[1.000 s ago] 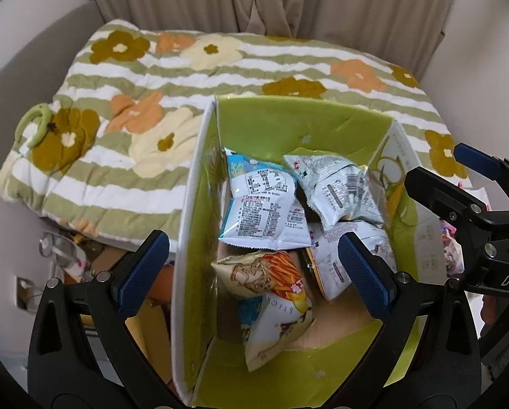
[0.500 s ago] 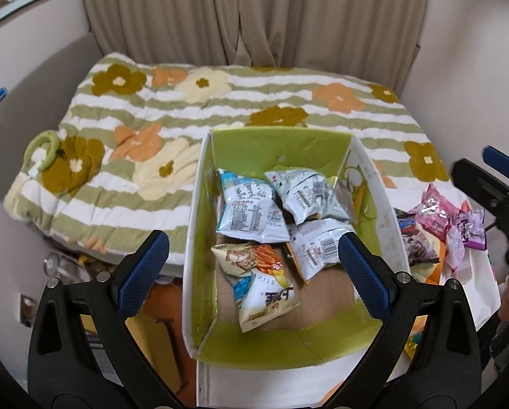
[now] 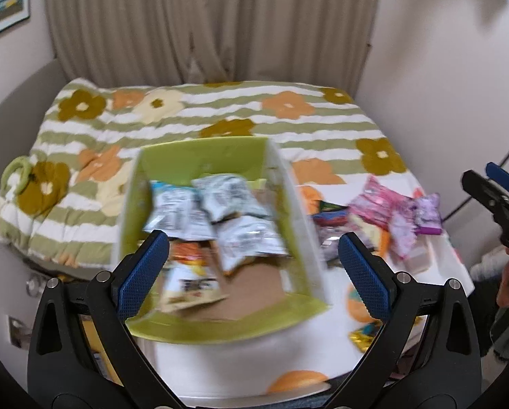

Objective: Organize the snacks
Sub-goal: 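Move both tools back to the remaining snacks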

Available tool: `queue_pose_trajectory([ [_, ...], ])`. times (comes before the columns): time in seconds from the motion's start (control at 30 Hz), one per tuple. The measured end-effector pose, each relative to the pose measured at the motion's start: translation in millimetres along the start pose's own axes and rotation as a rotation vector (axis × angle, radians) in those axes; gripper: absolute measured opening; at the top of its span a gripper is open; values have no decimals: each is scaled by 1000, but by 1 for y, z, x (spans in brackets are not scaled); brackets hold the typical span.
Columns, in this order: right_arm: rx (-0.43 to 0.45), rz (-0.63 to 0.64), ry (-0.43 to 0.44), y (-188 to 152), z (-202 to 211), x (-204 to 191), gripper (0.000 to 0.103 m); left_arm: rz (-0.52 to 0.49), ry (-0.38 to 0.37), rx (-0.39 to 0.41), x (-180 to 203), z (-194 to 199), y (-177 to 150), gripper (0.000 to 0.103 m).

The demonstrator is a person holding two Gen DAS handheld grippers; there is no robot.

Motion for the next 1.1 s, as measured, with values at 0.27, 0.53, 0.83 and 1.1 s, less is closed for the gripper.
queue_pose_trajectory([
  [0.27, -51, -5, -11, -29, 21, 84, 103, -45, -79, -60, 95, -13, -32, 99],
  [0.53, -165, -16, 11, -78, 9, 141, 103, -128, -134, -172, 157, -45, -93, 99],
  [0.83, -294, -44, 39, -151, -41, 166, 103, -304, -291, -317, 202, -98, -167, 99],
  [1.1, -339, -61, 56, -191, -77, 165, 103, -406, -331, -388, 220, -140, -199, 99],
])
Point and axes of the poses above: each gripper's, at about its wrist camera, not at the fingertips, and z roughly against the way its jaws point, x to its right, y to its top, the point moved 2 cm from there along -z, roughly the way its jaws point, and after that the axes turned 4 degrees about x, right-handed, at the moved point
